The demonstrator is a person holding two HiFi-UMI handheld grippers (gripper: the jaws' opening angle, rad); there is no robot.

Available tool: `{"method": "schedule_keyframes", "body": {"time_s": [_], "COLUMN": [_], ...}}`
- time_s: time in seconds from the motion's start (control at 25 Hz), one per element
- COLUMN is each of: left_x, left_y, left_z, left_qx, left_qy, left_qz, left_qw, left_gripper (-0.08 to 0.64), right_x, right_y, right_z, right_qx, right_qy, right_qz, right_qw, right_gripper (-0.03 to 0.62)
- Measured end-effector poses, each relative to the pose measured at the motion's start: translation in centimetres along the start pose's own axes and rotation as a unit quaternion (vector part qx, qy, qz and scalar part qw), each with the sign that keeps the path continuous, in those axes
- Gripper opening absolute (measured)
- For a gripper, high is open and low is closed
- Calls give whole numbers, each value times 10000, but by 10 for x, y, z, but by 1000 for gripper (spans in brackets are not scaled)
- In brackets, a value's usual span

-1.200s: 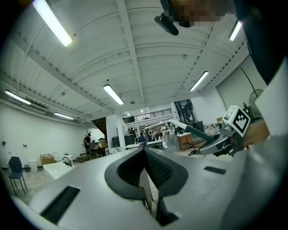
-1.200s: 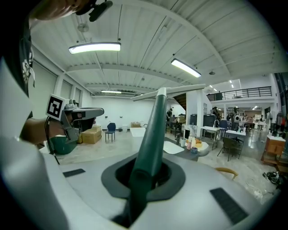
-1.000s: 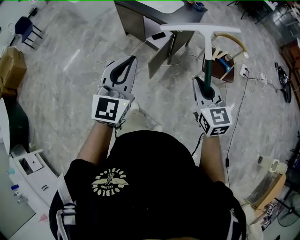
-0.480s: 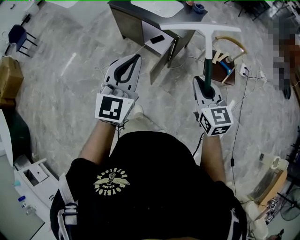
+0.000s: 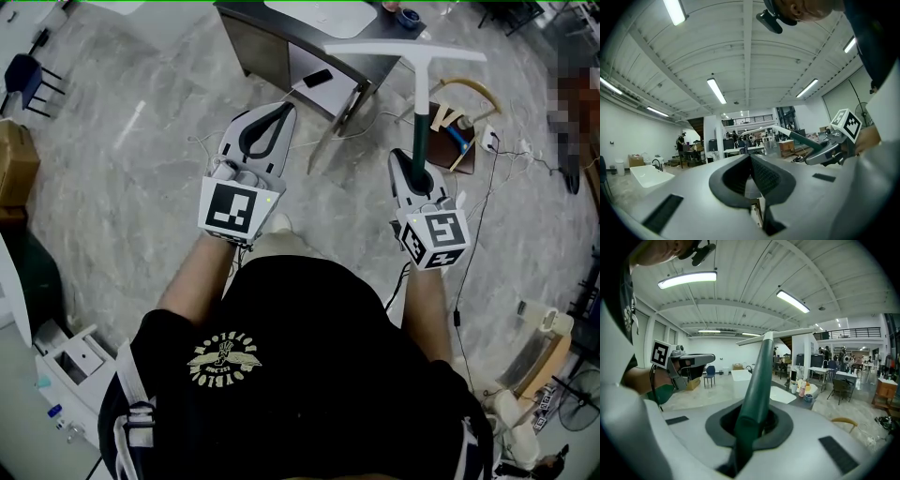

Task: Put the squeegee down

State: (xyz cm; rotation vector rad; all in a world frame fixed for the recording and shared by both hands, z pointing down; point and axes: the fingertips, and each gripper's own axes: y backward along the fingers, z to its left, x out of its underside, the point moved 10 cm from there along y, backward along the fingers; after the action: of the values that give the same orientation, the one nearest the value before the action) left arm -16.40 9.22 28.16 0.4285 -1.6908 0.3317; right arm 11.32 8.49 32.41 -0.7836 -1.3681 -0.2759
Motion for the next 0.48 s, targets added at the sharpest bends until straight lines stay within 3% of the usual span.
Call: {"method": "schedule_keyframes", "body": {"time_s": [0.48], "left_x": [26], "left_y": [-52], "left_z": [70], "left_qx": [763], "left_qy": [37], "left_qz": [46], "left_qw": [9971], "left_gripper": [23], "right_x": [-31], "right_y": [-72], "right_z": [13], "right_qx": [480], "right_qy": [-84], "right_qz": [54], "right_qw": [9988], "right_gripper": [32]}}
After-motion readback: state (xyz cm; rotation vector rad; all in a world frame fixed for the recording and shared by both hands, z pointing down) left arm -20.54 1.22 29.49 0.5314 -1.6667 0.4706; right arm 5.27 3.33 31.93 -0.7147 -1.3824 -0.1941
